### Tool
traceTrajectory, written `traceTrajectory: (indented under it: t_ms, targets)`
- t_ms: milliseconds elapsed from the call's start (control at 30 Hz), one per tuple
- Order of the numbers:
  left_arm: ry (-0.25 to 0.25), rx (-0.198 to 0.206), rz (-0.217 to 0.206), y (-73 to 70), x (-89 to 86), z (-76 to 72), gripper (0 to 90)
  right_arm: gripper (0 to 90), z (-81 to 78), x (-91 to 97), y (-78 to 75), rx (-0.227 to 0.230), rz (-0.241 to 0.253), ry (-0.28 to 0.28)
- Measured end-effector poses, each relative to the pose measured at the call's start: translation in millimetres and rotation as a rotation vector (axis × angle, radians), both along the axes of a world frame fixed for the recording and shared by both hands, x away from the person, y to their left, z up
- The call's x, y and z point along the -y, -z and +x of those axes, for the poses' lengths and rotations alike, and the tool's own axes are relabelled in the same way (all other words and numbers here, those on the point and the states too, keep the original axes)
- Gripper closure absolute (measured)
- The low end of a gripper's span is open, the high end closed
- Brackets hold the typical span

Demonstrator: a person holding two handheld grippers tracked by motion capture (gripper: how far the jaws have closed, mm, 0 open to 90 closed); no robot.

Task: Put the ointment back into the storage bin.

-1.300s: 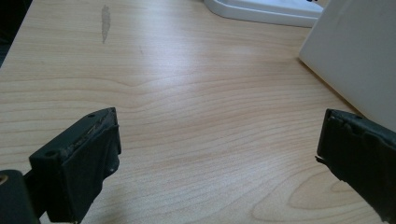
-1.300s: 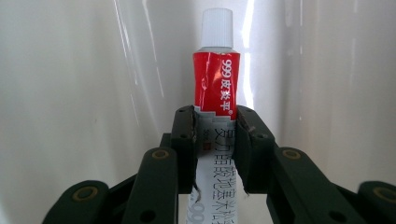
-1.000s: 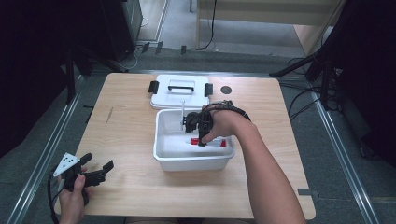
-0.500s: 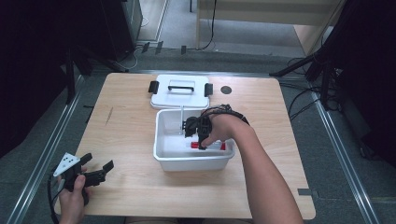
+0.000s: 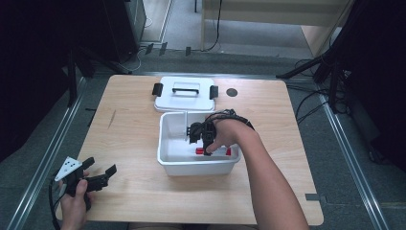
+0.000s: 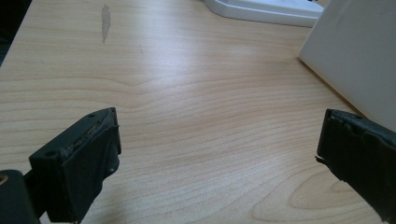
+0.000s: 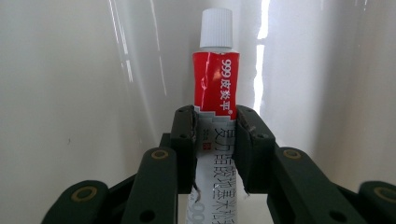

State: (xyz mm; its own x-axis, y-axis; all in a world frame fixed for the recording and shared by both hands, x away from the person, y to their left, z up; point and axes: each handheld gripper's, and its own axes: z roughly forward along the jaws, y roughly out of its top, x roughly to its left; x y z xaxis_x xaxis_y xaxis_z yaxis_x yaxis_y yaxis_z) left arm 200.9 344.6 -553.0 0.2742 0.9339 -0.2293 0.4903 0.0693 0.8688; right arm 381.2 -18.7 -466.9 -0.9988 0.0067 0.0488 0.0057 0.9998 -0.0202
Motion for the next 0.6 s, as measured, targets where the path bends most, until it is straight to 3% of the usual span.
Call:
traceTrajectory:
  t_ms: [600]
  targets:
    - [-0.001,-0.001,-0.003,0.1,-0.2,0.3,0.1,71.1,-1.0,-0.7,8.2,-0.001,-0.016,-0.023]
